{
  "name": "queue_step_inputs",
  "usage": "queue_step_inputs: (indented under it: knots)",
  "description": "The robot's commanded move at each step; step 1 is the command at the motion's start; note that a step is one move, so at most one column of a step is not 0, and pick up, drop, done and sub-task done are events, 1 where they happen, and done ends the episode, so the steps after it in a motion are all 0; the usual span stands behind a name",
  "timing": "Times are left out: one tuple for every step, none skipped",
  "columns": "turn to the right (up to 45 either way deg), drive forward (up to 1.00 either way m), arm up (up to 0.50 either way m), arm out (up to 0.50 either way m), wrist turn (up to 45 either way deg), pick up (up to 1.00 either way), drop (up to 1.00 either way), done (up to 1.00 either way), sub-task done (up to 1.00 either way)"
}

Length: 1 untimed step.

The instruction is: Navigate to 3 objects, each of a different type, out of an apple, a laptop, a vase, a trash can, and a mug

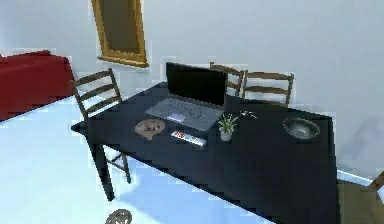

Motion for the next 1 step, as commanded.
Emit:
queue_step_inputs:
  knots:
    - [0.0,0.00,0.00,0.00,0.0,0.00,0.00,1.00,0.00]
